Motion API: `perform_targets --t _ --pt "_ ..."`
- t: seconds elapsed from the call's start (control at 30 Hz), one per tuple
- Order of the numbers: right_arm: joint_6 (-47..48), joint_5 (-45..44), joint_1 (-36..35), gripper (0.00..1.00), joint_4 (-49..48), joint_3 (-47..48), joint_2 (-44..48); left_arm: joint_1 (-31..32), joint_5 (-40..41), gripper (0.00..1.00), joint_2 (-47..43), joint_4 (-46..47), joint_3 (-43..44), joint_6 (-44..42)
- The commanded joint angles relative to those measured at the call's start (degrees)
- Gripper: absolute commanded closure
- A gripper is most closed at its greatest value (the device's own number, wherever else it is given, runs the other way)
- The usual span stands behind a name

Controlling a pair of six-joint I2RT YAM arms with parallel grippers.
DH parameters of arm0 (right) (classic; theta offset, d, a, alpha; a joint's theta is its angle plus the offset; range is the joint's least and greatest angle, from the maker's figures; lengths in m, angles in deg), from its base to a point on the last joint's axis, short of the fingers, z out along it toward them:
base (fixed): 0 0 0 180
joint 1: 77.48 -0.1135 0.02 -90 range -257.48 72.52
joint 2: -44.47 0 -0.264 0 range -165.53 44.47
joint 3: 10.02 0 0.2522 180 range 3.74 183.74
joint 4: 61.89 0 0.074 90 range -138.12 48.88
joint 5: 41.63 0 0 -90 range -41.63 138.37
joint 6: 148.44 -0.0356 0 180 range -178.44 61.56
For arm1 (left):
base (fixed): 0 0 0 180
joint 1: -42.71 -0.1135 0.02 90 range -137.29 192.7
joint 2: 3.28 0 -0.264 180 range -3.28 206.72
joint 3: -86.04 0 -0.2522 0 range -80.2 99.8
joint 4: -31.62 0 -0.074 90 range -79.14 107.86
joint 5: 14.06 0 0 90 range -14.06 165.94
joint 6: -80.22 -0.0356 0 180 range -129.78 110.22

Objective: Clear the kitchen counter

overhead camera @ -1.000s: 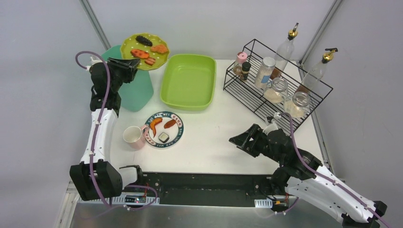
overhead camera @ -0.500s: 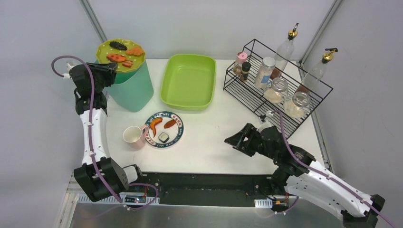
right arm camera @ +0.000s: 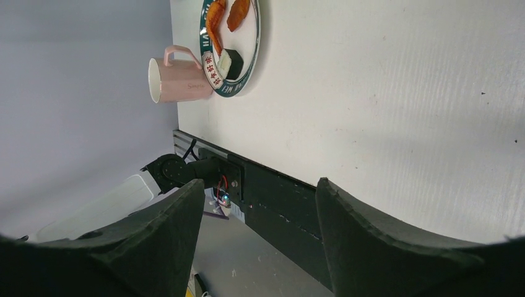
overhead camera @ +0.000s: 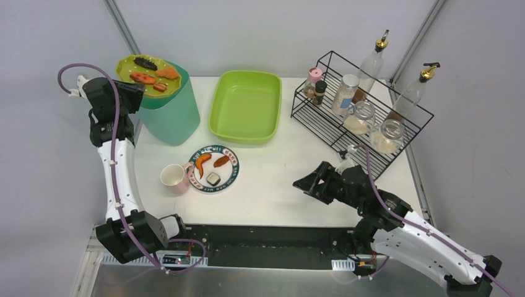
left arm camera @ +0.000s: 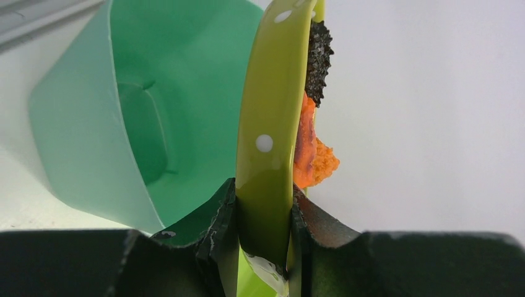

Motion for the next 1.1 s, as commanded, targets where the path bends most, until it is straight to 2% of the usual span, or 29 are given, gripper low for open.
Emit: perform_targets --t 0.0,0.33,0.57,0.7,0.87,1.07 --pt "0.76 1.26 -0.28 0.31 -1.41 -0.35 0.76 -0.57 2.47 1.0 -3.54 5.92 7.37 -4.42" --pt "0.58 0.43 -0.29 0.3 0.63 -1.27 4.02 -0.52 6.43 1.0 -1.16 3.06 9.23 -10.64" --pt "0.28 0.63 -0.22 0.3 0.68 -2.2 5.04 2.14 9.17 1.0 1.22 1.29 13.18 -20.34" --pt "0.42 0.95 -0.28 0.3 0.61 -2.3 4.92 5.91 16.55 1.0 2.2 0.17 14.71 -28.1" --pt "0.4 1.28 -0.28 0.3 0.61 -2.71 5.23 14.93 28.03 1.0 3.51 0.21 17.2 -40.83" --pt "0.53 1.02 -0.25 0.29 1.71 -2.72 6.42 18.63 37.13 1.0 5.65 1.92 18.47 -49.19"
